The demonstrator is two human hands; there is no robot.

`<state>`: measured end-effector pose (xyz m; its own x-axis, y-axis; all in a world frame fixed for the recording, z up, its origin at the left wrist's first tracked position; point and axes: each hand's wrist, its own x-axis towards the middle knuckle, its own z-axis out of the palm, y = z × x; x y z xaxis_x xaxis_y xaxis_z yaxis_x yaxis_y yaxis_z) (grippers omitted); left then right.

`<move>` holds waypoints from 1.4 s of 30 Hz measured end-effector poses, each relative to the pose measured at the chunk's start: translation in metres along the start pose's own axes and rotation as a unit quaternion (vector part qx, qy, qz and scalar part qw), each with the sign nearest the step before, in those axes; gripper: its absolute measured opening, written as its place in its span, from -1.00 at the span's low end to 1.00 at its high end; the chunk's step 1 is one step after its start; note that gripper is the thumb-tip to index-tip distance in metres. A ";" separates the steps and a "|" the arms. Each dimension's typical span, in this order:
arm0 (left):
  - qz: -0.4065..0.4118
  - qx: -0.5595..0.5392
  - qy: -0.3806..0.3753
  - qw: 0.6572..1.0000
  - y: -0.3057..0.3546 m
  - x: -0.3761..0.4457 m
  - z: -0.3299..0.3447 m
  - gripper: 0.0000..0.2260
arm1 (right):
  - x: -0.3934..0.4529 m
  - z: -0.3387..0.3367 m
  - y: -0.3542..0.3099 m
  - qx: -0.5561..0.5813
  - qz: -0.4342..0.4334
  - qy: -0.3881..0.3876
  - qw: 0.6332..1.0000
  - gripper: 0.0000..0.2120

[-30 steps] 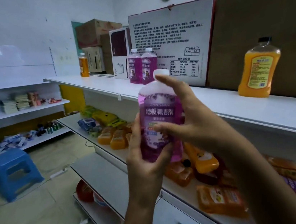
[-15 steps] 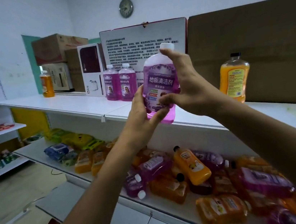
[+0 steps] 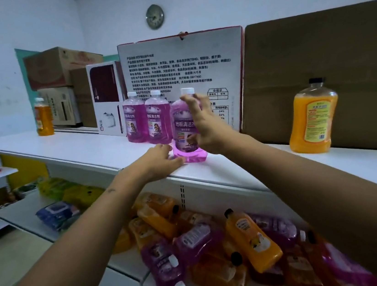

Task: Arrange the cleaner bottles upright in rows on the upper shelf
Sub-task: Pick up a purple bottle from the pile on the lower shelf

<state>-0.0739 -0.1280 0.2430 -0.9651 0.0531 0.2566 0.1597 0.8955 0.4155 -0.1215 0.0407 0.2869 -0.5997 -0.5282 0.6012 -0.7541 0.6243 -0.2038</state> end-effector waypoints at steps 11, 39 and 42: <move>-0.027 0.061 0.004 0.998 -0.014 0.023 0.004 -0.54 | 0.071 0.039 0.058 0.021 0.070 -0.004 0.997 0.02; 0.048 -0.165 0.230 0.958 -0.001 -0.016 0.009 -0.69 | -0.050 -0.067 0.002 0.007 0.083 -0.110 0.991 -0.16; 0.092 -0.271 0.357 0.889 0.024 -0.057 0.041 -0.74 | -0.117 -0.083 -0.019 0.096 0.039 -0.019 0.994 -0.31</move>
<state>-0.0240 -0.0917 0.2025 -0.5643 -0.2906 0.7727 0.5655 0.5458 0.6183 -0.0146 0.1384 0.2849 -0.6651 -0.5067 0.5485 -0.7401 0.5449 -0.3941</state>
